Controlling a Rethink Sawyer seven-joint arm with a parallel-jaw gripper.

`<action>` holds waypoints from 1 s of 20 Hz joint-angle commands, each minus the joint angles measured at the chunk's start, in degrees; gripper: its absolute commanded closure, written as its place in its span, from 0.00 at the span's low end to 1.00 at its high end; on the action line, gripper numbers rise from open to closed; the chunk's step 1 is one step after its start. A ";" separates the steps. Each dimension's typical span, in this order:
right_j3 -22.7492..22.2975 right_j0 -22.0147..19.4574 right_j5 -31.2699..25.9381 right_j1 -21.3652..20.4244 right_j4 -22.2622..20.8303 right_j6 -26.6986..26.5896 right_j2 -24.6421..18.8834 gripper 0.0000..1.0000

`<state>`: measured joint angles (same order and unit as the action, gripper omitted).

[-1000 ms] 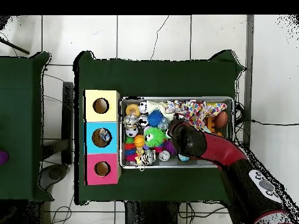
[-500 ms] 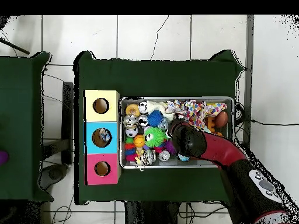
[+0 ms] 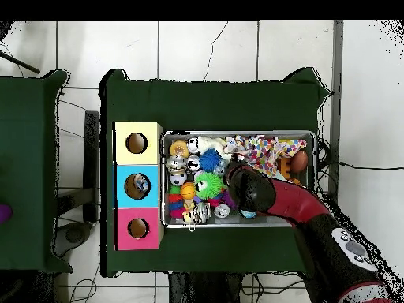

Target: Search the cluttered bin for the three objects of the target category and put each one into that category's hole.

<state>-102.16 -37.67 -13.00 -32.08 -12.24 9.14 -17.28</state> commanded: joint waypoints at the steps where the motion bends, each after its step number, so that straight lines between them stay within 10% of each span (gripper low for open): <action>1: -1.61 1.03 0.84 1.63 -1.10 14.78 0.13 0.00; 20: -0.43 -0.97 7.91 8.85 -2.71 14.51 -1.21 0.00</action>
<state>-102.14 -37.10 -9.12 -28.20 -12.21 9.14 -17.29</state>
